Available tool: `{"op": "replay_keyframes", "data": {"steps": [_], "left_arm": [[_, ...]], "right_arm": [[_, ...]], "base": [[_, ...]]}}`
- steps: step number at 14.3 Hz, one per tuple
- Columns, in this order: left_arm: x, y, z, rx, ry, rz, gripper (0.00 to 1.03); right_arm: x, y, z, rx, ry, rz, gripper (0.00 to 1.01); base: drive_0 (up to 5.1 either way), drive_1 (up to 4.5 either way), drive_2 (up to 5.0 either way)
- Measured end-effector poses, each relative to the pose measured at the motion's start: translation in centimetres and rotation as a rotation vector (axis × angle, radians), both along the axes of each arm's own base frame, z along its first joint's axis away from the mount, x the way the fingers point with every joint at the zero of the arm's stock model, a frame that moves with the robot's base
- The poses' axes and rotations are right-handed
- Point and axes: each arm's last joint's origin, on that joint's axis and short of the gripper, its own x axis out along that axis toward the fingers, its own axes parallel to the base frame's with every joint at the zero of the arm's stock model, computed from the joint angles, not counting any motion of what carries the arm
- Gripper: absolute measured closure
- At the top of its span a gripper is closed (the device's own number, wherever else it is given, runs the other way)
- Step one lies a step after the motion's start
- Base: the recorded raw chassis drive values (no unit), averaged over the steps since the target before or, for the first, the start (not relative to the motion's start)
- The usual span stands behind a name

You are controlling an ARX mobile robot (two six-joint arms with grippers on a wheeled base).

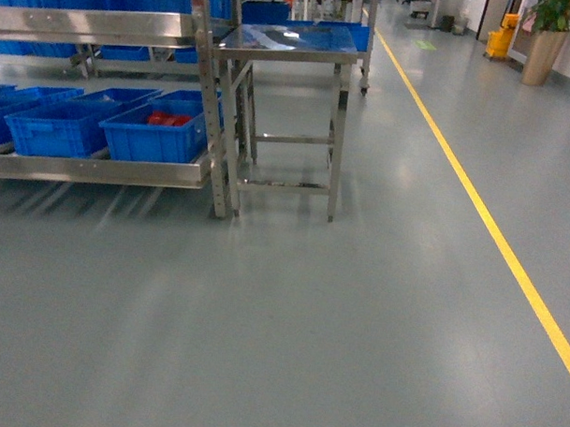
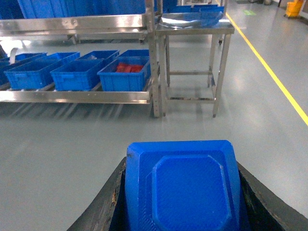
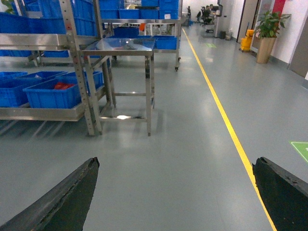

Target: Pick blue part to blue bin on bottom shelf

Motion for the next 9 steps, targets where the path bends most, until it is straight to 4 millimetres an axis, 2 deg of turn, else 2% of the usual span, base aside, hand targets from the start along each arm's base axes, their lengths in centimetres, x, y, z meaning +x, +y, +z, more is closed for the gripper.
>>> {"op": "replay_keyframes", "data": {"steps": [9], "left_arm": [[-0.01,-0.02,0.01,-0.001,-0.001,-0.002,0.60]], "right_arm": [[0.00,0.00,0.04,0.000,-0.003,0.000,0.03]], "base": [[0.1,4.22,-4.1]]}}
